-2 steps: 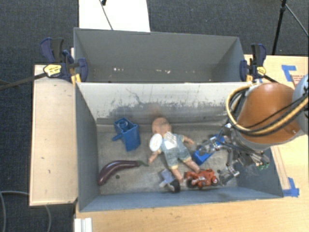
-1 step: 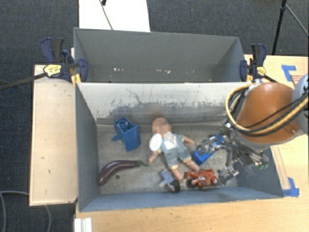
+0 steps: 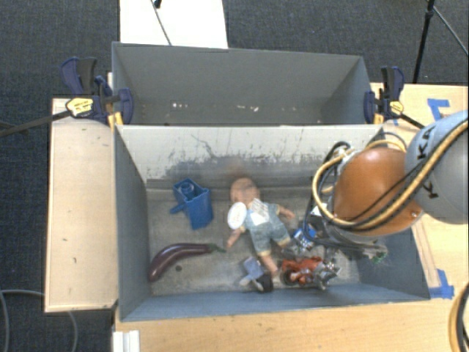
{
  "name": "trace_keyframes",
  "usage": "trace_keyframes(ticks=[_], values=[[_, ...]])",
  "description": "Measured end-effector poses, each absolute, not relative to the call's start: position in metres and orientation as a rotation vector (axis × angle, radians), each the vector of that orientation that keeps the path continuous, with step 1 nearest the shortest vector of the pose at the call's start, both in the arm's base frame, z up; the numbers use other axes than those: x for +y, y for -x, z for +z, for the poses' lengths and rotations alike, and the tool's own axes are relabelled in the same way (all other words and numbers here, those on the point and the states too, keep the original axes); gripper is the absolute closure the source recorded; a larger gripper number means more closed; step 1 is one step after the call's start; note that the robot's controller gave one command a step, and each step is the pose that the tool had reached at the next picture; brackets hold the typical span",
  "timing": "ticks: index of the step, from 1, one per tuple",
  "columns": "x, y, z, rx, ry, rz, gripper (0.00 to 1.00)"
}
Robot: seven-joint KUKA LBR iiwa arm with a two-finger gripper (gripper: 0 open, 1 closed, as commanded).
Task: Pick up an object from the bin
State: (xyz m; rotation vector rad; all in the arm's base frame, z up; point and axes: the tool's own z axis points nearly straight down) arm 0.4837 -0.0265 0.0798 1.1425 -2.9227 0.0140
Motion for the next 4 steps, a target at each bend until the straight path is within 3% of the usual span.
trace_keyframes(ticks=[1,2,3,4], values=[[-0.027,-0.484,0.08,-2.923,-1.143,0.014,1.0],[-0.019,-0.483,0.191,-2.956,-1.07,-0.001,1.0],[-0.019,-0.483,0.191,-2.957,-1.067,-0.001,1.0],[-0.024,-0.485,0.151,-2.958,-1.077,0.002,1.0]])
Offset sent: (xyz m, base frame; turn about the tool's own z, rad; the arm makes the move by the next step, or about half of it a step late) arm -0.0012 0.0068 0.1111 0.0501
